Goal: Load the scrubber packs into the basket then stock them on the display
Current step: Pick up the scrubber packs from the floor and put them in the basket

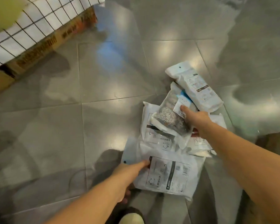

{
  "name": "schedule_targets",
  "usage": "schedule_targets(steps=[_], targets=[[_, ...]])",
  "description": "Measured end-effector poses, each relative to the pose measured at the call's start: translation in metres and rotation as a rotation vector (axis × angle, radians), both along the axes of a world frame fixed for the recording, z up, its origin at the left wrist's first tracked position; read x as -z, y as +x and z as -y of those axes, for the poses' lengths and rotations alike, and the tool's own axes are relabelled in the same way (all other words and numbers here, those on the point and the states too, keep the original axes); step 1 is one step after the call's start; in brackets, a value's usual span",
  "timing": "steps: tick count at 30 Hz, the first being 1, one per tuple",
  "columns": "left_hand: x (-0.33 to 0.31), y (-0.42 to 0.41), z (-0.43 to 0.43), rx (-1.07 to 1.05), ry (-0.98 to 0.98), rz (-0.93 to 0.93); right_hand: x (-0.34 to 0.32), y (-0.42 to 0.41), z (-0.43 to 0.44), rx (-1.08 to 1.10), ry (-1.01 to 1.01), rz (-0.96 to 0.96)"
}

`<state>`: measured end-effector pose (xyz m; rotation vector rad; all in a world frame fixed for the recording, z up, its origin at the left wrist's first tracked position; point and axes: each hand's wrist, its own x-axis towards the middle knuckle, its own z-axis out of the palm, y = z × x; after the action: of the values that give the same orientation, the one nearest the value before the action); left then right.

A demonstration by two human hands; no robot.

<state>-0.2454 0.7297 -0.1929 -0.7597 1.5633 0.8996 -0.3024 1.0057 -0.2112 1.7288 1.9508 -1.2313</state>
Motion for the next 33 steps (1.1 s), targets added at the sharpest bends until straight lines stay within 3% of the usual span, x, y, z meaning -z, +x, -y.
schedule_targets(steps=[5, 11, 14, 25, 31, 33], targets=[[0.016, 0.010, -0.013, -0.170, -0.083, -0.048, 0.010, -0.016, -0.003, -0.089, 0.010, -0.020], [0.021, 0.007, -0.037, -0.115, -0.127, -0.220, 0.015, -0.026, 0.009, -0.114, 0.064, -0.066], [0.020, 0.003, -0.038, 0.003, -0.104, -0.320, 0.006, -0.024, 0.010, -0.019, 0.036, -0.144], [0.020, -0.050, -0.002, 0.186, -0.224, -0.972, -0.019, 0.002, 0.016, 0.072, -0.158, -0.279], [0.020, -0.027, -0.012, 0.586, -0.334, -0.657, -0.018, 0.003, 0.023, 0.084, -0.222, -0.324], [0.023, -0.019, -0.008, 0.662, -0.348, -0.653, -0.018, 0.004, 0.026, 0.067, -0.250, -0.336]])
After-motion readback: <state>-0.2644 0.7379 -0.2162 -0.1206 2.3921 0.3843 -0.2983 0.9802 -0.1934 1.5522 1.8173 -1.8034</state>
